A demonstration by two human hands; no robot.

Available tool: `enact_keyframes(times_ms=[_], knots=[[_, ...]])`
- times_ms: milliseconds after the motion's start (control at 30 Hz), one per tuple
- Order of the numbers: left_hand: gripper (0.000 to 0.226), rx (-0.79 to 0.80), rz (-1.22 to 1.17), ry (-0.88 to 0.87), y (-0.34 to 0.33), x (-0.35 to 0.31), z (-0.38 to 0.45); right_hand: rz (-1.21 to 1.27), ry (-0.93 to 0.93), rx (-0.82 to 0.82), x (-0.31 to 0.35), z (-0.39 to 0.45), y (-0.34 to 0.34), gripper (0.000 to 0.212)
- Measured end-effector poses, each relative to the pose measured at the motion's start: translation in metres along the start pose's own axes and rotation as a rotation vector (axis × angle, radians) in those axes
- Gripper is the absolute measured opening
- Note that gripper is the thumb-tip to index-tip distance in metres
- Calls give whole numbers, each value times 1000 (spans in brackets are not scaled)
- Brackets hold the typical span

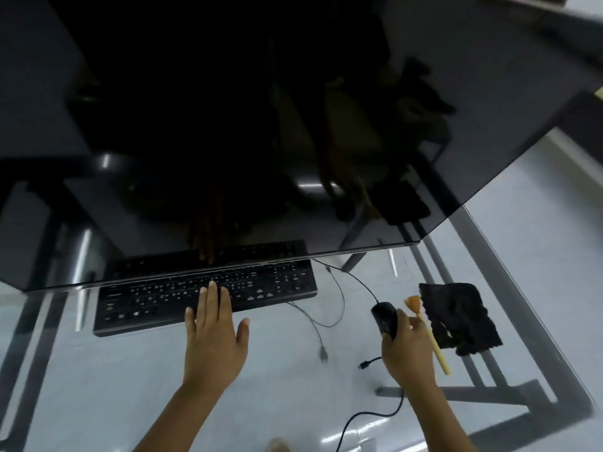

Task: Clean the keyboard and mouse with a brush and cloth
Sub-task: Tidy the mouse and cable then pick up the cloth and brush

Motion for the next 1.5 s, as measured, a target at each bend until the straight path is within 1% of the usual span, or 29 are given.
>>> enact_keyframes(times_ms=[67,233,333,433,567,833,1000,1133,1267,1367,1500], knots=[[76,1,42,-23,-4,-5,4,56,20,-4,1,5,-3,50],[76,5,91,-26,-8,-3,11,35,120,-38,17,26,-4,50],[78,-16,99,-12,-11,-2,14,22,122,-47,29,47,-1,52],[81,-35,73,12,-14,-1,13,14,134,-46,41,68,0,48],[79,-41,65,17,-17,-2,10,91,144,-31,49,91,-2,47],[78,-57,65,28,-21,-1,11,156,136,-54,56,107,-5,48],[75,-55,81,21,-21,-2,11,131,152,-79,54,107,-3,50],[74,-28,96,-4,-15,0,9,82,187,-140,51,94,3,49],[74,-9,85,-7,3,13,2,79,303,-160,67,66,2,42],[76,10,61,-8,26,31,-12,123,428,-114,102,33,-10,41],[83,83,87,23,49,74,-46,170,613,30,166,-35,-32,41]])
Point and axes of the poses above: each hand's wrist, its own z-axis towards the middle knuckle, its own y-axis out of the back of the hand, x = y × z, the point moved 5 cm from there along z, towards the middle knuckle, and after that the axes turned 3 degrees about -x, right-handed, at the moved point
